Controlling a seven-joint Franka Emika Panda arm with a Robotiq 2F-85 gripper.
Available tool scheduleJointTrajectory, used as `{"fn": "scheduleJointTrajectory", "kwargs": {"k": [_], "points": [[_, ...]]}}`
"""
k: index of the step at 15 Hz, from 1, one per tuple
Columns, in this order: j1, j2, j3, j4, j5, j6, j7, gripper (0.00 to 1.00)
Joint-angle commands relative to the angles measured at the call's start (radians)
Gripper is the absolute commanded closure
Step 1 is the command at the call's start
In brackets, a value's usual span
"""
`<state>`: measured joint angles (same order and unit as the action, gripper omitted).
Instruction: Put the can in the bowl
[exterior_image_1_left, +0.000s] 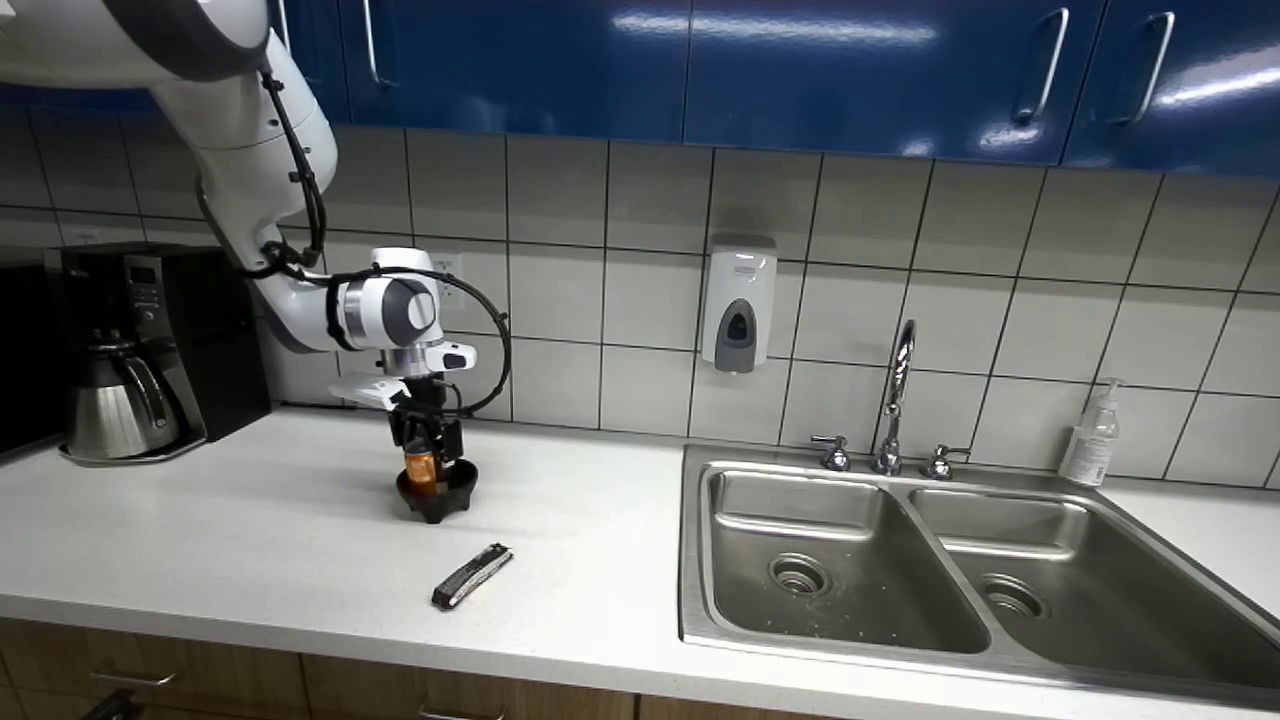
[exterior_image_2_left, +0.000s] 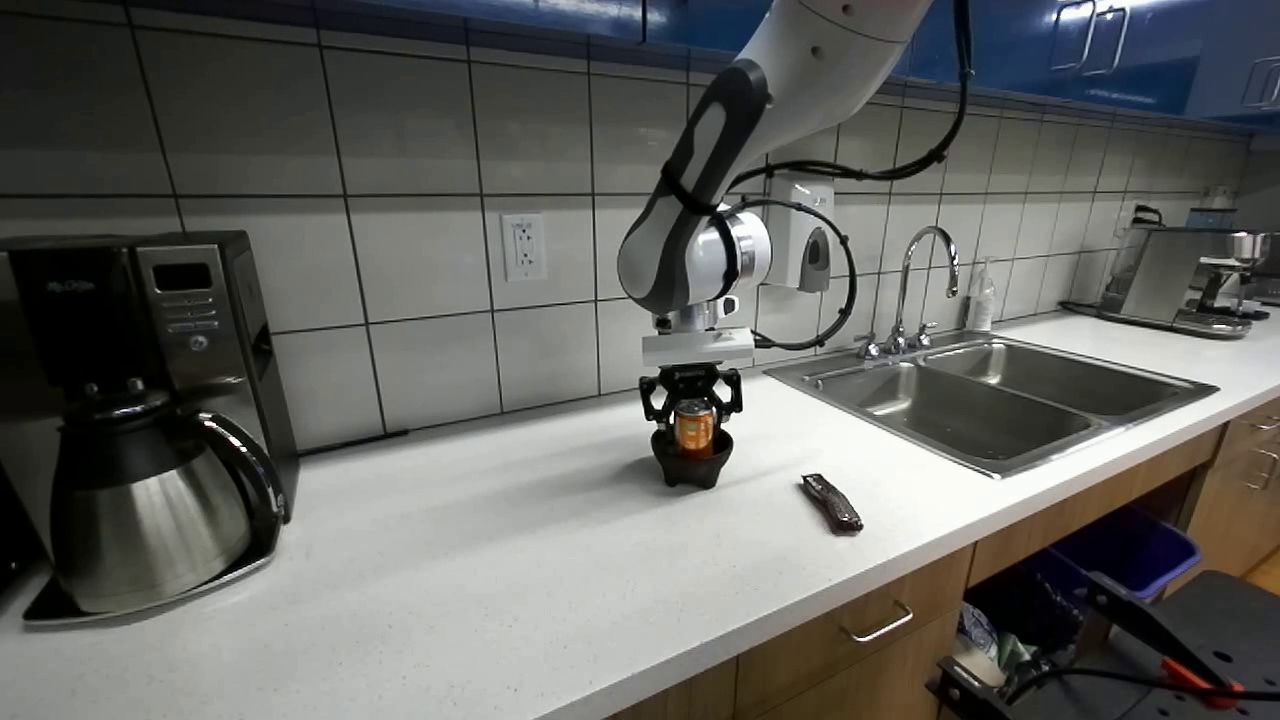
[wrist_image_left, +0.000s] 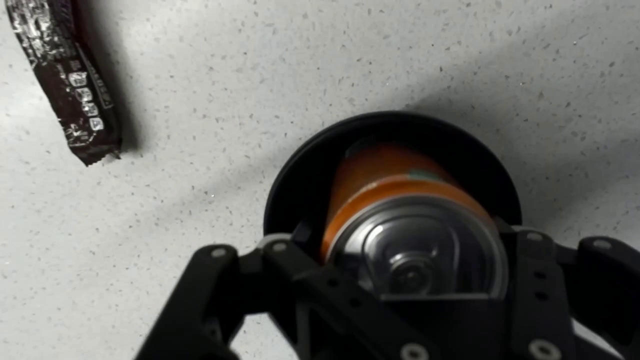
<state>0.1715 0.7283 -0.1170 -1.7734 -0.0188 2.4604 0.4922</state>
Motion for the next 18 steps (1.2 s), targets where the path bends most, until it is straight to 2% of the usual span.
{"fn": "scheduleJointTrajectory", "kwargs": {"k": [1, 9, 13, 18], "points": [[0.008, -0.013, -0.010, -0.010, -0.003, -0.020, 0.006, 0.02], [0.018, -0.072, -0.006, -0.075, 0.005, -0.031, 0.017, 0.00], [0.023, -0.166, -0.002, -0.134, 0.008, -0.028, 0.023, 0.00], [0.035, -0.305, -0.005, -0.262, -0.016, 0.003, 0.045, 0.00]]}}
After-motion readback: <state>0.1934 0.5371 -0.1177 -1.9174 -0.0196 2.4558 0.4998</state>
